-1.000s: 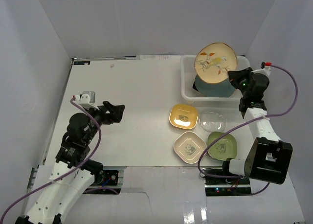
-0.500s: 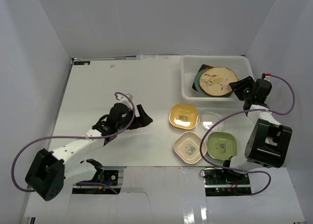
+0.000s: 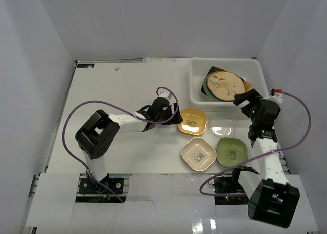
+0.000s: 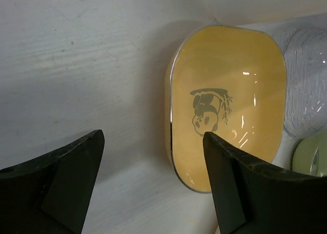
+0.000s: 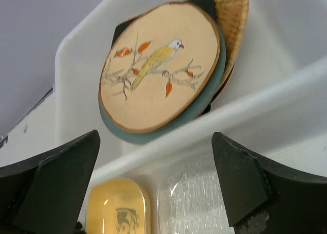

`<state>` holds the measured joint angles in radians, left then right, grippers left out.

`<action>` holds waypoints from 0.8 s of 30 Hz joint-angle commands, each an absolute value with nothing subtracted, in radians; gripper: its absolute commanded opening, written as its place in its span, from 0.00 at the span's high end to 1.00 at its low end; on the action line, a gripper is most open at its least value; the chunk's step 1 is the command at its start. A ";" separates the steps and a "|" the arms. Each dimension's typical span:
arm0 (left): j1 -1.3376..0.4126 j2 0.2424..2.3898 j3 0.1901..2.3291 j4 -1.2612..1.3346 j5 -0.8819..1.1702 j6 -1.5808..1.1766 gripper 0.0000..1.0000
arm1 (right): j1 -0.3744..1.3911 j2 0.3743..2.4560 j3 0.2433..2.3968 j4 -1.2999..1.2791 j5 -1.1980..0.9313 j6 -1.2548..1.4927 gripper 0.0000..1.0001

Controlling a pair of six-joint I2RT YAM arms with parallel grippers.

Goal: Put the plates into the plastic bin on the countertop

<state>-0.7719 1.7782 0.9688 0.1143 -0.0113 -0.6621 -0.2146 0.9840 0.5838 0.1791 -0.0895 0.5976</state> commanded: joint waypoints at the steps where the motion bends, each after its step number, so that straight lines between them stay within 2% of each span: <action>1: -0.787 1.827 1.043 0.135 -0.020 -0.612 0.12 | -0.163 0.859 0.462 0.147 -0.081 0.580 0.03; 2: -0.790 1.841 1.048 0.133 -0.024 -0.609 0.20 | -0.141 0.800 0.439 0.111 -0.078 0.572 0.00; 4: -0.793 1.864 1.057 0.133 -0.031 -0.606 0.28 | -0.065 0.744 0.382 0.059 -0.066 0.560 0.07; 5: -0.795 1.868 1.057 0.132 -0.041 -0.603 0.40 | -0.023 0.691 0.365 0.002 -0.058 0.552 0.14; 7: -0.795 1.867 1.052 0.129 -0.057 -0.598 0.61 | -0.002 0.638 0.327 -0.078 -0.064 0.546 0.16; 8: -0.795 1.864 1.049 0.126 -0.069 -0.597 0.81 | 0.024 0.587 0.315 -0.115 -0.066 0.549 0.18; 11: -0.795 1.838 1.039 0.106 -0.130 -0.577 1.00 | 0.035 0.505 0.295 -0.269 -0.098 0.600 0.17; 17: -0.779 1.643 0.899 0.127 -0.225 -0.564 1.00 | 0.049 0.434 0.313 -0.488 -0.112 0.586 0.16; 20: -0.779 1.502 0.810 0.141 -0.221 -0.584 1.00 | 0.075 0.483 0.305 -0.503 -0.118 0.600 0.19; 24: -0.779 1.324 0.724 0.117 -0.222 -0.594 1.00 | 0.098 0.531 0.302 -0.474 -0.114 0.626 0.33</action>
<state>-0.7807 1.4506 0.7532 0.1020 -0.2020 -0.5831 0.0822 0.5114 0.2939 -0.4622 -0.1085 0.6064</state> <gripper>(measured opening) 0.021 0.682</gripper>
